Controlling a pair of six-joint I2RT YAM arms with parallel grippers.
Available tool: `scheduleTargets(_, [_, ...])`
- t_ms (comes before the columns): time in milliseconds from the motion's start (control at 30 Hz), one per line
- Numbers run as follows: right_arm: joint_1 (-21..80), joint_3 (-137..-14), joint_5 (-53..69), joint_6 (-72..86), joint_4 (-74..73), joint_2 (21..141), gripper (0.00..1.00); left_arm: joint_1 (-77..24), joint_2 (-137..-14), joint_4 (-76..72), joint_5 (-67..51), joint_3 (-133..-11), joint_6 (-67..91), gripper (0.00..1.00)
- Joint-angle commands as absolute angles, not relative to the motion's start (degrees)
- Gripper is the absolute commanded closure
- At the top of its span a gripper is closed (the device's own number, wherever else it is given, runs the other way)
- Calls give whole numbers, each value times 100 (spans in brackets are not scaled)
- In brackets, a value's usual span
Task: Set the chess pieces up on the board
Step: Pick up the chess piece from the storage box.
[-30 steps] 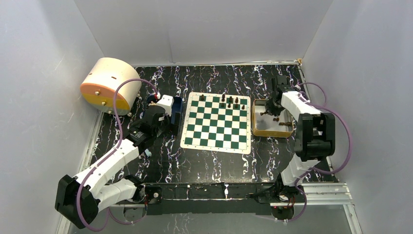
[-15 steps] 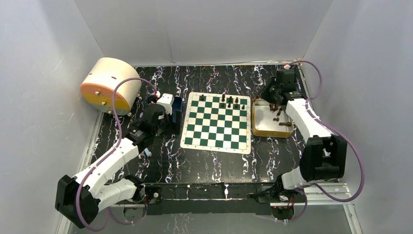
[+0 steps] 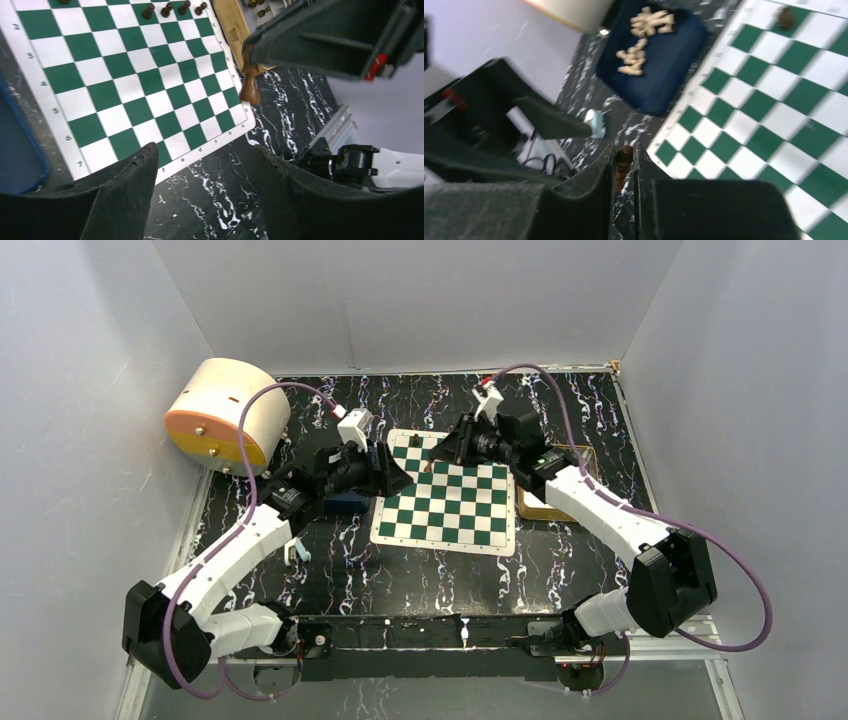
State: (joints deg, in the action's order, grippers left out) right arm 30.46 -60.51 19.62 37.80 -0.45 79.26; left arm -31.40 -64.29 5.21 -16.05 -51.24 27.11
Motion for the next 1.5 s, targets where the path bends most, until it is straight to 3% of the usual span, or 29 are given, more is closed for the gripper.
scheduleTargets(0, [3442, -6134, 2682, 3720, 1155, 7887, 91, -3114, -6609, 258, -2180, -5476, 3117, 36])
scheduleTargets(233, [3602, -6116, 2963, 3116, 1253, 7778, 90, -3112, -6727, 286, -2678, -5673, 3407, 40])
scheduleTargets(533, [3596, -5993, 3041, 3350, 1606, 7653, 90, -3111, -6840, -412, -3059, -5379, 3631, 53])
scheduleTargets(900, [3599, -5895, 3038, 3582, 1836, 7574, 87, -3111, -6867, -677, -3202, -5225, 3545, 89])
scheduleTargets(1100, [3598, -5739, 3252, 3822, 2008, 7462, 64, -3112, -6724, -952, -3130, -5019, 3333, 90])
scheduleTargets(1267, [3598, -5473, 3351, 4141, 2255, 7339, 62, -3111, -6600, -1244, -3165, -4894, 3210, 90])
scheduleTargets(1467, [3598, -5234, 3371, 4437, 2555, 7350, 69, -3111, -6557, -1440, -3307, -4858, 3120, 90])
